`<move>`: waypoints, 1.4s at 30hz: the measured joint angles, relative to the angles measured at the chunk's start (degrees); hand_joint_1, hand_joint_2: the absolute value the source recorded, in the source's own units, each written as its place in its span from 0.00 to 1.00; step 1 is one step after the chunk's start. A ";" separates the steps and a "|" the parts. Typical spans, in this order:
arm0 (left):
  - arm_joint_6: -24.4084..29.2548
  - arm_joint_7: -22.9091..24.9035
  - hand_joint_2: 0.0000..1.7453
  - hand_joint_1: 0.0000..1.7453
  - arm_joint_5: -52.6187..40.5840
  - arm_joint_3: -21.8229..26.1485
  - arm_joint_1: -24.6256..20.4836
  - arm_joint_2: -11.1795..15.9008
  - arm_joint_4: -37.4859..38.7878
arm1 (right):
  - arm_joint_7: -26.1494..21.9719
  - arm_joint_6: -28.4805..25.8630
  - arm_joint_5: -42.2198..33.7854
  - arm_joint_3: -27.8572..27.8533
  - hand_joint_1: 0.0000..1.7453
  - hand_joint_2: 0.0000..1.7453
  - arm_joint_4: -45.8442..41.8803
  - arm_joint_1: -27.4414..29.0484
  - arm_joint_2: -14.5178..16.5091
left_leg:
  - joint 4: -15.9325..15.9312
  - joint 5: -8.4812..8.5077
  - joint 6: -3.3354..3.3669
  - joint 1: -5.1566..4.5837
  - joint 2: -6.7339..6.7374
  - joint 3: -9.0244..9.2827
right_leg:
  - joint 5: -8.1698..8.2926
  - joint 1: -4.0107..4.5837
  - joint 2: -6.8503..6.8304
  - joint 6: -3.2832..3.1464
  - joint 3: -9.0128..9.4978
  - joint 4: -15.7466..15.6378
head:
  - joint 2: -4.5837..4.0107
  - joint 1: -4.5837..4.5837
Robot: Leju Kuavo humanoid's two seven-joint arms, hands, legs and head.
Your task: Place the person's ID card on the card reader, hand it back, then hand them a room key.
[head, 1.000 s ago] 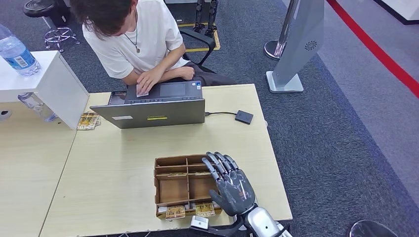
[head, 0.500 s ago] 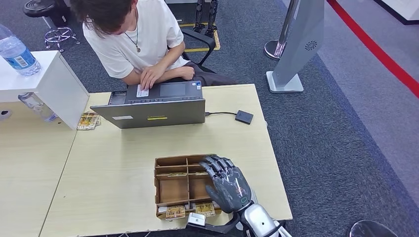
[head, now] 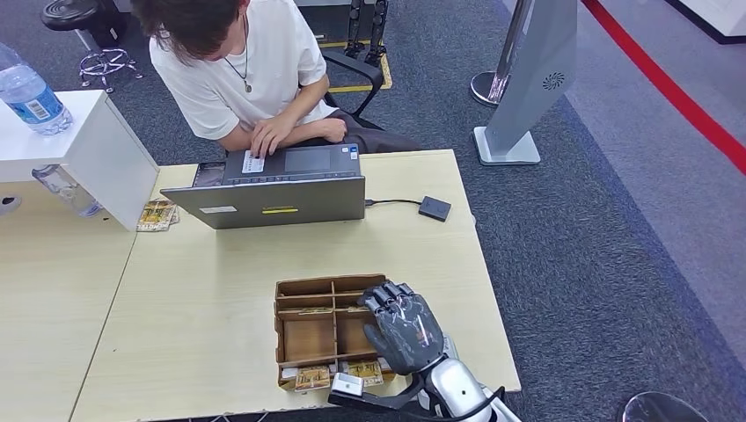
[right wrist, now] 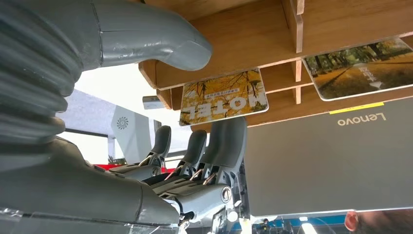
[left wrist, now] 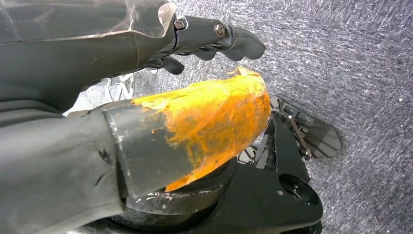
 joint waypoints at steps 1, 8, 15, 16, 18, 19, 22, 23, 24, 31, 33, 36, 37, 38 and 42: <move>-0.02 0.04 0.00 0.00 -0.02 -0.01 0.00 0.00 0.00 | 0.09 0.00 0.01 0.04 0.42 1.00 0.19 -0.12 0.01 | 0.00 0.00 0.00 0.00 0.00 0.00 | 0.00 0.00 0.00 0.00 0.00 0.00 | 0.00 -0.01; -0.08 0.24 0.00 0.00 -0.18 -0.01 0.00 0.00 0.00 | 0.80 0.00 0.03 0.17 0.45 1.00 1.56 -0.99 0.21 | 0.00 0.00 0.00 0.00 0.00 0.00 | 0.00 0.00 0.00 0.00 0.00 0.00 | 0.00 0.00; -0.09 0.31 0.00 0.00 -0.42 -0.03 0.00 0.00 0.00 | 1.36 0.00 -0.01 0.52 0.72 1.00 3.04 -2.24 0.50 | 0.00 0.00 0.00 0.00 0.00 0.00 | 0.00 0.00 0.00 0.00 0.00 0.00 | 0.00 -0.01; -0.09 0.31 0.00 0.00 -0.42 -0.04 0.00 0.00 0.00 | 1.50 0.00 -0.01 0.56 0.75 1.00 3.23 -2.41 0.52 | 0.00 0.00 0.00 0.00 0.00 0.00 | 0.00 0.00 0.00 0.00 0.00 0.00 | 0.00 -0.01; -0.09 0.31 0.00 0.00 -0.42 -0.13 0.00 0.00 0.00 | 1.86 0.00 -0.03 0.60 0.82 1.00 3.60 -2.80 0.52 | 0.00 0.00 0.00 0.00 0.00 0.00 | 0.00 0.00 0.00 0.00 0.00 0.00 | 0.00 -0.01; -0.10 0.31 0.00 0.00 -0.42 -0.22 0.00 0.00 0.00 | 2.04 0.00 -0.03 0.61 0.83 1.00 3.75 -2.97 0.52 | 0.00 0.00 0.00 0.00 0.00 0.00 | 0.00 0.00 0.00 0.00 0.00 0.00 | 0.00 -0.01; -0.13 0.31 0.00 0.00 -0.44 -0.41 0.00 0.00 0.00 | 2.32 -0.02 0.05 0.61 0.87 1.00 4.09 -3.44 0.52 | 0.00 0.00 0.00 0.00 0.00 0.00 | 0.00 0.00 0.00 0.00 0.00 0.00 | 0.00 -0.01; -0.14 0.32 0.00 0.00 -0.45 -0.43 0.00 0.00 0.00 | 2.32 -0.02 0.11 0.61 0.88 1.00 4.15 -3.57 0.52 | 0.00 0.00 0.00 0.00 0.00 0.00 | 0.00 0.00 0.00 0.00 0.00 0.00 | 0.00 0.00; -0.15 0.32 0.00 0.00 -0.47 -0.44 0.00 0.00 0.00 | 2.33 -0.02 0.22 0.61 0.89 1.00 4.18 -3.66 0.52 | 0.00 0.00 0.00 0.00 0.00 0.00 | 0.00 0.00 0.00 0.00 0.00 0.00 | 0.00 0.00; -0.15 0.33 0.00 0.00 -0.44 -0.49 0.00 0.00 0.00 | 1.96 -0.03 1.52 0.61 0.98 1.00 2.89 -3.74 0.52 | 0.00 0.00 0.00 0.00 0.00 0.00 | 0.00 0.00 0.00 0.00 0.00 0.00 | 0.00 -0.01; -0.14 0.32 0.00 0.00 -0.37 -0.52 0.00 0.00 0.00 | 1.74 -0.04 1.96 0.61 1.00 1.00 1.88 -3.66 0.52 | 0.00 0.00 0.00 0.00 0.00 0.01 | 0.00 0.00 0.00 0.00 -0.01 0.00 | 0.00 -0.01; -0.11 0.30 0.00 0.00 -0.22 -0.58 0.00 0.00 0.00 | 1.49 -0.04 2.54 0.59 1.00 1.00 0.16 -3.34 0.52 | 0.00 0.00 0.00 0.00 0.00 0.01 | 0.00 0.00 0.00 0.00 -0.01 0.00 | 0.00 -0.01; -0.10 0.29 0.00 0.00 -0.16 -0.60 0.00 0.00 0.00 | 1.36 -0.04 2.70 0.57 1.00 1.00 -0.48 -3.16 0.52 | 0.00 0.00 0.00 0.00 0.00 0.01 | 0.00 0.00 0.00 0.00 -0.01 0.00 | 0.00 -0.01; -0.09 0.28 0.00 0.00 -0.12 -0.61 0.00 0.00 0.00 | 1.20 -0.04 2.87 0.56 1.00 1.00 -1.14 -2.96 0.52 | 0.00 0.00 0.00 0.00 0.00 0.01 | 0.00 0.00 0.00 0.00 -0.01 0.00 | 0.00 -0.01; -0.08 0.23 0.00 0.00 0.01 -0.73 0.00 0.00 0.00 | 0.55 -0.04 3.49 0.27 1.00 1.00 -4.23 -1.92 0.52 | 0.00 0.00 0.00 0.00 0.00 0.01 | 0.00 0.00 0.00 0.00 -0.01 0.00 | 0.00 -0.01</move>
